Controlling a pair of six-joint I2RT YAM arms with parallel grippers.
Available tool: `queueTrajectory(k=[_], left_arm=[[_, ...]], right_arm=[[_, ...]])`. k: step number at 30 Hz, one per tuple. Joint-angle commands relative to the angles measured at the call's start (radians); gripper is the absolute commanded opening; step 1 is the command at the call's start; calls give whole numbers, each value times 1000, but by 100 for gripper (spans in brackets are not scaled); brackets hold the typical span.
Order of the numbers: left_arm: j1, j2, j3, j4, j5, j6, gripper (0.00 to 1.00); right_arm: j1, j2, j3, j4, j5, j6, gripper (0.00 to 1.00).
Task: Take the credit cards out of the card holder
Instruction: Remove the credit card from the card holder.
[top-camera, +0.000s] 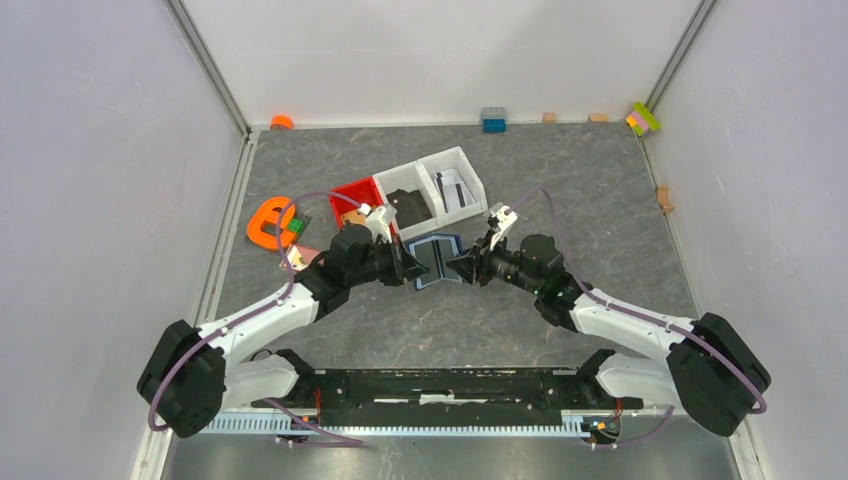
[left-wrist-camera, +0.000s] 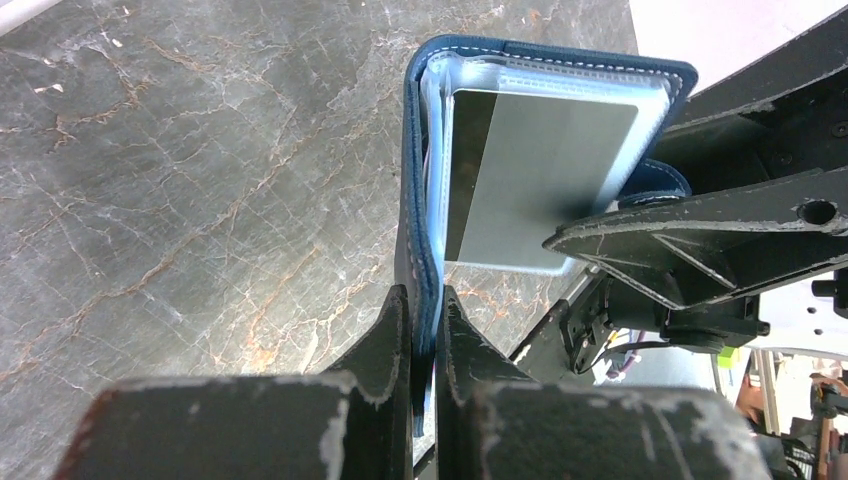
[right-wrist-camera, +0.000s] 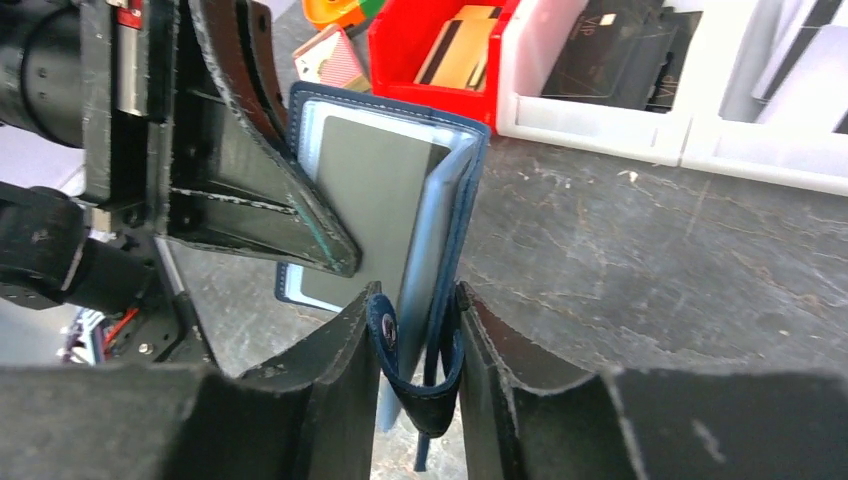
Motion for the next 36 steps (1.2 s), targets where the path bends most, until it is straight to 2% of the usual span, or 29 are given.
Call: queueTrajectory(k=[1, 9, 11, 13, 15, 17, 19, 21, 29, 32, 34, 36], left_arm=[[-3, -24, 41, 40, 29, 30, 2], [-2, -31, 38, 47, 28, 31, 2], [-3, -35, 39, 42, 20, 40, 2], [-3, -39, 55, -34, -53, 57, 2], [-3, -42, 70, -87, -123, 68, 11], [-2, -43, 75, -109, -169, 70, 34], [-2, -44, 84, -145, -196, 69, 36], [-3, -47, 90, -162, -211, 75, 52], [-2, -188, 46, -163, -290, 75, 56], [-3, -260, 12, -153, -365, 76, 57], [-2, -287, -15, -84, -303, 78, 56], [-3, -279, -60, 63, -131, 73, 52]], right_arm=[[-8, 15, -7, 83, -73, 17, 34], [-22, 70, 22, 37, -84, 46, 18], [-35, 76, 23, 31, -92, 54, 9], [-52, 76, 12, 53, -114, 80, 2], [-71, 73, 2, 75, -143, 103, 0], [-88, 72, -6, 92, -174, 126, 0], [-102, 71, -14, 119, -214, 153, 0], [-114, 70, -25, 156, -249, 183, 0], [-160, 53, -56, 221, -303, 248, 0], [-174, 48, -68, 244, -313, 268, 0], [-180, 50, -77, 268, -326, 284, 0], [-185, 56, -82, 302, -349, 305, 0]])
